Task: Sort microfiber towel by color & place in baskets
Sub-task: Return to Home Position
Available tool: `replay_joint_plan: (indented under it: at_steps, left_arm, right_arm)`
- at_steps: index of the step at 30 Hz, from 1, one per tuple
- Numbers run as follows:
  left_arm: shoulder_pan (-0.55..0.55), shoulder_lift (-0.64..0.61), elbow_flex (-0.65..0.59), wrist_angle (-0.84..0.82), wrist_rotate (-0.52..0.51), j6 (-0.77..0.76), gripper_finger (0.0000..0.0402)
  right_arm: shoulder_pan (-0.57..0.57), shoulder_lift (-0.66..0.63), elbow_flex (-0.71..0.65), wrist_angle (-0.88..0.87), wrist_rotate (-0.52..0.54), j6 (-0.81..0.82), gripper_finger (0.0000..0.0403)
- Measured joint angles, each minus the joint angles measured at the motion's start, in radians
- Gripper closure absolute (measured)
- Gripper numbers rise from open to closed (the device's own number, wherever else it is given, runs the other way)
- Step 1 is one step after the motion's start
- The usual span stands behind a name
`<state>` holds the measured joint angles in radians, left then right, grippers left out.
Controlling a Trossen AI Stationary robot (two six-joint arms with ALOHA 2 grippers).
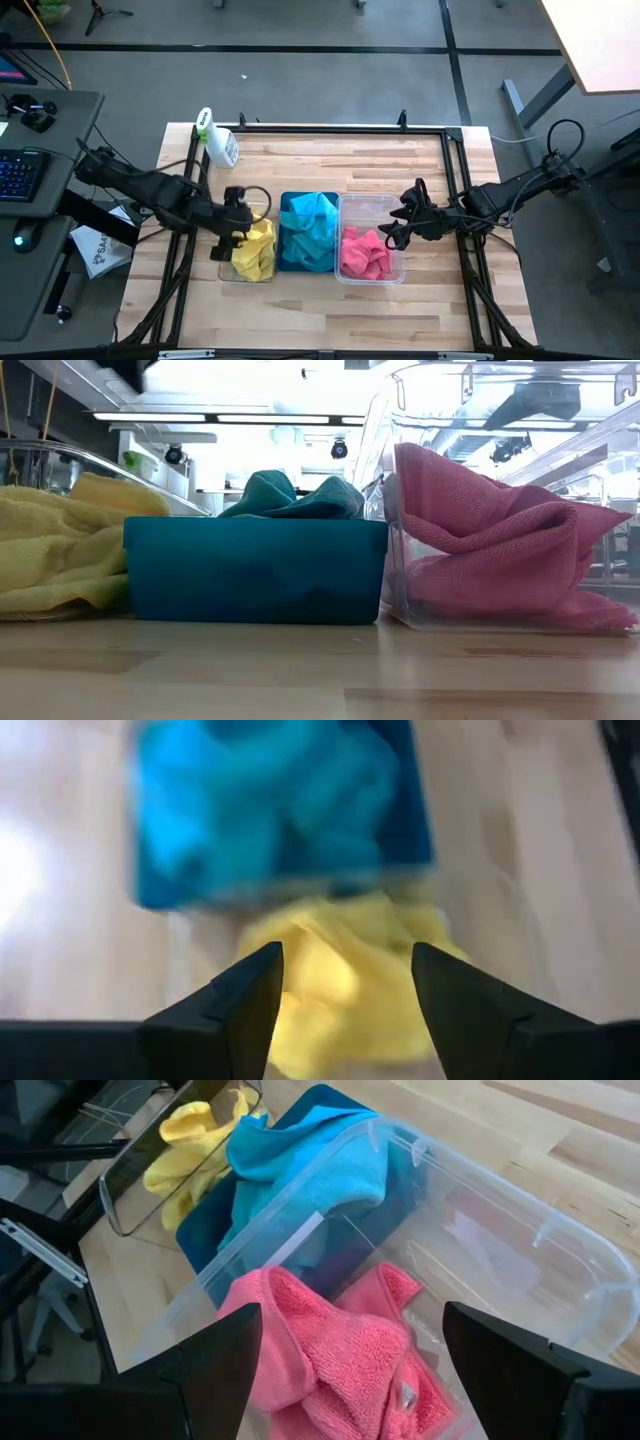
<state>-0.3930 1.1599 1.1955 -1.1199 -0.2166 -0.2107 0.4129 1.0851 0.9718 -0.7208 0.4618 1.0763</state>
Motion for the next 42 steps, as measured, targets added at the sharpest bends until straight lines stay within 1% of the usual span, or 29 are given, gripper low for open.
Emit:
replay_joint_plan:
  at_steps: [3, 5, 7, 11, 13, 15, 17, 20, 23, 25, 26, 29, 32, 34, 36, 39, 42]
  left_arm:
    - [0.015, -0.025, 0.017, 0.065, -0.123, 0.031, 0.0189]
    - [0.05, -0.054, 0.002, 0.121, -0.14, 0.084, 0.019]
    - [0.11, -0.107, -0.051, 0.24, -0.104, 0.135, 0.0195]
    - [0.262, -0.255, -0.251, 0.557, 0.044, 0.137, 0.0211]
    - [0.32, -0.34, -0.348, 0.633, 0.078, 0.101, 0.0222]
    - [0.354, -0.431, -0.434, 0.674, 0.089, 0.054, 0.0234]
    - [0.368, -0.527, -0.517, 0.722, 0.084, 0.004, 0.025]
    - [0.366, -0.662, -0.652, 0.824, 0.075, -0.06, 0.029]
    - [0.364, -0.782, -0.787, 0.963, 0.068, -0.122, 0.0348]
    - [0.364, -0.841, -0.871, 1.073, 0.053, -0.142, 0.0385]
    - [0.364, -0.865, -0.913, 1.124, 0.045, -0.155, 0.0393]
    - [0.364, -0.91, -1.021, 1.271, 0.028, -0.196, 0.0389]
    - [0.364, -0.937, -1.101, 1.34, 0.023, -0.211, 0.0399]
    - [0.364, -0.95, -1.147, 1.359, 0.019, -0.229, 0.0399]
    - [0.364, -0.959, -1.184, 1.382, 0.02, -0.255, 0.04]
    - [0.364, -0.967, -1.182, 1.358, 0.036, -0.275, 0.0401]
    - [0.364, -0.973, -1.182, 1.368, 0.041, -0.289, 0.0401]
  right_arm:
    - [0.0, 0.0, 0.0, 0.016, -0.004, 0.0, 0.0096]
    - [0.0, 0.0, 0.0, 0.029, -0.017, 0.0, 0.0096]
    - [0.0, 0.0, 0.0, 0.042, -0.032, 0.002, 0.0096]
    - [0.0, 0.0, 0.0, 0.047, -0.057, 0.035, 0.0096]
    - [0.0, 0.0, 0.0, 0.047, -0.071, 0.051, 0.0096]
    - [0.0, 0.0, 0.0, 0.051, -0.078, 0.059, 0.0096]
    - [0.0, 0.0, 0.0, 0.052, -0.077, 0.072, 0.0096]
    - [0.0, 0.0, 0.0, 0.052, -0.073, 0.072, 0.0096]
    - [-0.001, 0.0, 0.0, 0.052, -0.073, 0.072, 0.0096]
    - [-0.001, -0.004, 0.001, 0.052, -0.074, 0.072, 0.0096]
    - [-0.001, -0.005, 0.004, 0.052, -0.074, 0.072, 0.0096]
    - [-0.001, -0.006, 0.023, 0.042, -0.067, 0.071, 0.0096]
    - [-0.001, -0.007, 0.057, -0.014, -0.061, 0.07, 0.0099]
    - [-0.001, -0.008, 0.087, -0.079, -0.06, 0.067, 0.0112]
    - [0.005, -0.008, 0.112, -0.146, -0.054, 0.062, 0.0136]
    - [0.035, -0.019, 0.121, -0.211, -0.042, 0.044, 0.0185]
    - [0.079, -0.049, 0.092, -0.25, -0.042, 0.041, 0.0245]
